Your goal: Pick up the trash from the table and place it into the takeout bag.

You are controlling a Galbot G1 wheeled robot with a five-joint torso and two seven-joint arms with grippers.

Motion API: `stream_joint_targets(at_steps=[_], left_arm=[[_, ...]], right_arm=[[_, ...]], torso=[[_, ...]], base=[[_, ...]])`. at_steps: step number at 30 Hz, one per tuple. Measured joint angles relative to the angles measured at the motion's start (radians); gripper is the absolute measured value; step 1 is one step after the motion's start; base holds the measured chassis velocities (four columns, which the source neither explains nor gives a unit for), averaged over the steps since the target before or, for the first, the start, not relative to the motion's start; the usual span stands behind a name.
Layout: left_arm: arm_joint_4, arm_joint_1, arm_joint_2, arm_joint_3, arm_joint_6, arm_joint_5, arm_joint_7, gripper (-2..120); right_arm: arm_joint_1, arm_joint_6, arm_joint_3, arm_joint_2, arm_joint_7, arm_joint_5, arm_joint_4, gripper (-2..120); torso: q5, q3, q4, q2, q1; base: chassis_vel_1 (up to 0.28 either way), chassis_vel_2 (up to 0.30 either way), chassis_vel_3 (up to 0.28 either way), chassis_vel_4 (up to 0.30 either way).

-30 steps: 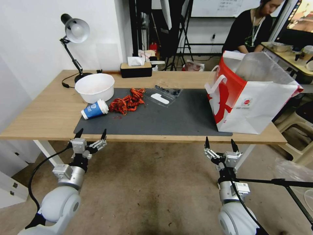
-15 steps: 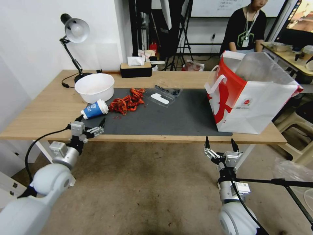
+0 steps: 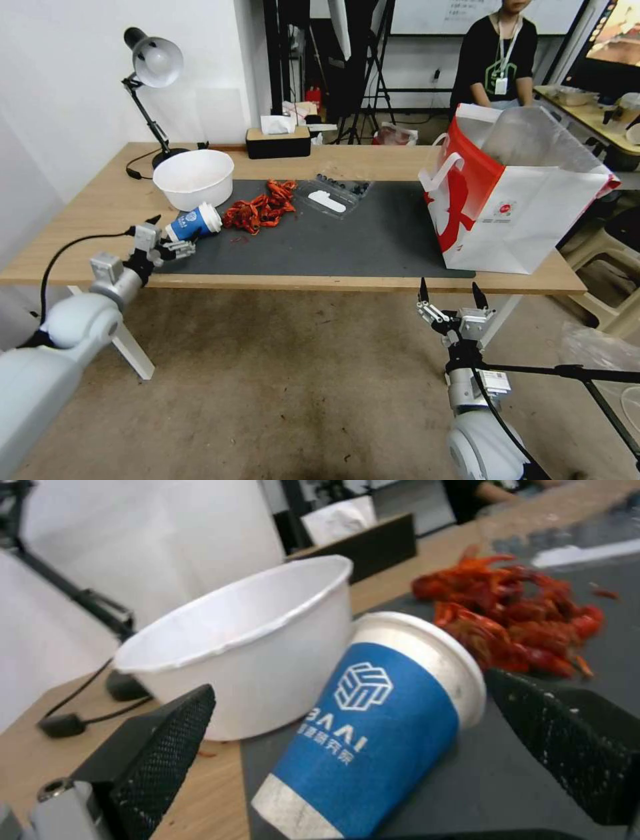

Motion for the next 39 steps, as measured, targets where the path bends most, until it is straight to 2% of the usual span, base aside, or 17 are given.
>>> stream_joint_targets(at_steps=[3, 4, 5, 7, 12, 15, 18, 25, 30, 33, 34, 36, 39], left_arm=[[0.049, -0.042, 0.042, 0.028, -0.02, -0.008, 0.144, 100], [0.049, -0.042, 0.042, 0.028, -0.02, -0.008, 0.144, 100], [0.068, -0.061, 0.051, 0.04, -0.023, -0.009, 0.191, 100], [0.104, -0.102, 0.062, 0.073, -0.029, -0.003, 0.24, 100], [0.161, -0.185, 0.069, 0.149, -0.031, 0.008, 0.272, 100], [0.218, -0.275, 0.072, 0.237, -0.021, 0.036, 0.31, 100], [0.248, -0.327, 0.072, 0.283, -0.006, 0.057, 0.342, 100], [0.289, -0.384, 0.067, 0.339, 0.004, 0.074, 0.368, 97], [0.322, -0.412, 0.058, 0.356, 0.002, 0.091, 0.388, 89], [0.339, -0.422, 0.058, 0.359, -0.011, 0.105, 0.405, 76], [0.339, -0.422, 0.058, 0.359, -0.011, 0.105, 0.405, 76], [0.345, -0.422, 0.063, 0.357, -0.027, 0.117, 0.418, 65], [0.347, -0.419, 0.066, 0.352, -0.045, 0.124, 0.428, 57]], right_arm=[[0.005, 0.0, 0.0, 0.001, 0.0, 0.0, -0.004, 100], [0.005, 0.0, 0.0, 0.001, 0.0, 0.0, -0.004, 100], [0.007, 0.0, -0.001, 0.002, 0.0, 0.0, -0.005, 100], [0.01, 0.0, -0.004, 0.004, 0.0, 0.0, -0.007, 100], [0.012, 0.0, -0.008, 0.008, 0.0, -0.002, -0.011, 100], [0.012, 0.0, -0.01, 0.011, -0.001, -0.004, -0.012, 100], [0.012, 0.0, -0.008, 0.011, -0.001, -0.004, -0.012, 100], [0.011, 0.001, -0.002, 0.012, -0.001, -0.004, -0.016, 100], [0.011, 0.002, -0.002, 0.015, -0.001, -0.005, -0.019, 100], [0.011, 0.002, -0.003, 0.017, -0.001, -0.007, -0.02, 100], [0.011, 0.002, -0.003, 0.017, -0.001, -0.007, -0.02, 100], [0.011, 0.002, -0.003, 0.018, 0.0, -0.008, -0.021, 100], [0.011, 0.003, -0.003, 0.018, 0.0, -0.008, -0.021, 100]], torso=[[-0.0001, 0.0, 0.0003, 0.0, 0.0], [-0.0001, 0.0, 0.0003, 0.0, 0.0], [-0.0001, 0.0, 0.0002, 0.0, 0.0], [0.0, 0.0, 0.0002, 0.0, 0.0], [-0.0001, 0.0, 0.0002, 0.0, 0.0], [0.0, 0.0, -0.0001, 0.0, 0.0], [0.0, 0.0, -0.0001, 0.0, 0.0], [0.0, 0.0, 0.0002, 0.0, 0.0], [0.0, 0.0, 0.0002, 0.0, 0.0], [0.0, 0.0, 0.0001, 0.0, 0.0], [0.0, 0.0, 0.0001, 0.0, 0.0], [0.0, 0.0, 0.0001, 0.0, 0.0], [0.0, 0.0, 0.0002, 0.0, 0.0]], base=[[0.0, 0.0, 0.0, 0.0], [0.0, 0.0, 0.0, 0.0], [0.0, 0.0, 0.0, 0.0], [0.0, 0.0, 0.0, 0.0], [0.0, 0.0, 0.0, 0.0], [0.0, 0.0, 0.0, 0.0], [0.0, 0.0, 0.0, 0.0], [0.0, 0.0, 0.0, 0.0], [0.0, 0.0, 0.0, 0.0], [0.0, 0.0, 0.0, 0.0], [0.0, 0.0, 0.0, 0.0], [0.0, 0.0, 0.0, 0.0], [0.0, 0.0, 0.0, 0.0]])
